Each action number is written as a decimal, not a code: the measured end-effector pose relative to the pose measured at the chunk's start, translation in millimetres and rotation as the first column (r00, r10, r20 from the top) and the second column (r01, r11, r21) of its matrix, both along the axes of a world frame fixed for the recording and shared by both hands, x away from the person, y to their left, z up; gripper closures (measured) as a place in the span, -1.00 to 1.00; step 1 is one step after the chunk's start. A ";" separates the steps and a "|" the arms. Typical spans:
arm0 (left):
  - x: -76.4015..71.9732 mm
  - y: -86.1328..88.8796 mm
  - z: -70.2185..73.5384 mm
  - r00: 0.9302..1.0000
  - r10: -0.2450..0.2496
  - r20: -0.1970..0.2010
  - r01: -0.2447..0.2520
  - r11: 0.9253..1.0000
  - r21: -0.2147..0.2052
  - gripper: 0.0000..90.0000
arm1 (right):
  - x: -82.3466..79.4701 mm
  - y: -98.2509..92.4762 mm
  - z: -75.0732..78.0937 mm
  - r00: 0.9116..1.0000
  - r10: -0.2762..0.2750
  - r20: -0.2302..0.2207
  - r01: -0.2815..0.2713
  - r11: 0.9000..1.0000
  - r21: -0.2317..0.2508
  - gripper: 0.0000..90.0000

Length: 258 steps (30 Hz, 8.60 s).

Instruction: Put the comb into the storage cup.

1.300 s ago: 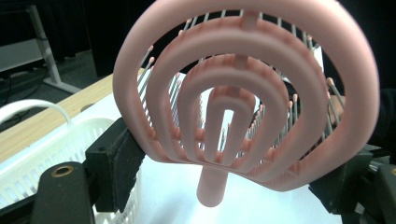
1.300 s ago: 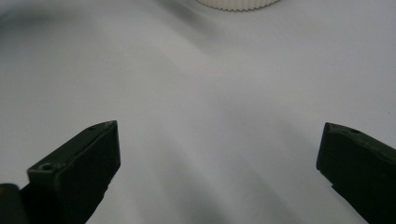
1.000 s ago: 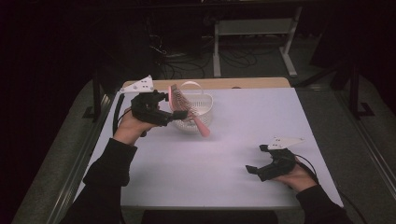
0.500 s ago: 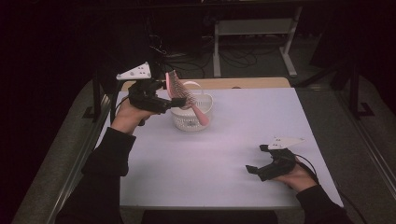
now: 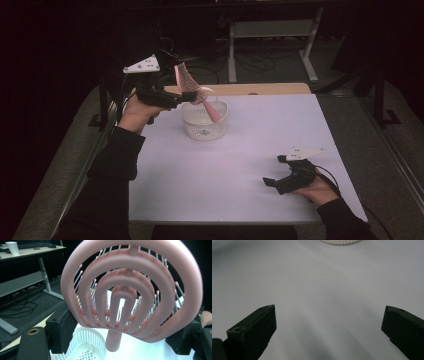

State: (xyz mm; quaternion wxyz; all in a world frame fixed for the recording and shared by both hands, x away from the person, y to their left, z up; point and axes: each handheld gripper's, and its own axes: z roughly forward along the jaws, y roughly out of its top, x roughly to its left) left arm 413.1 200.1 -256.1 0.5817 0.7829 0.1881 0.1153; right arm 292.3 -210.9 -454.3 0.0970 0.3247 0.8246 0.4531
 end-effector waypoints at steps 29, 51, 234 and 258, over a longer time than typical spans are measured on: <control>38.4 -11.7 -28.4 0.993 0.107 -0.046 -0.104 0.993 0.048 -0.53 | -0.4 -0.1 0.1 1.000 0.004 0.000 -0.004 1.000 0.003 -1.00; 52.6 -23.1 -64.6 0.985 0.152 -0.086 -0.147 0.987 0.061 -0.53 | 0.1 -0.6 -0.5 1.000 0.005 -0.005 -0.005 1.000 0.006 -1.00; -110.5 73.8 -180.8 0.973 0.182 -0.143 -0.162 0.977 0.141 -1.00 | -0.8 -0.3 1.8 1.000 0.006 0.012 -0.006 1.000 0.006 -1.00; -115.3 77.3 -185.6 0.972 0.173 -0.161 -0.147 0.976 0.161 -1.00 | -1.0 0.0 1.6 1.000 0.005 0.014 -0.005 1.000 0.002 -1.00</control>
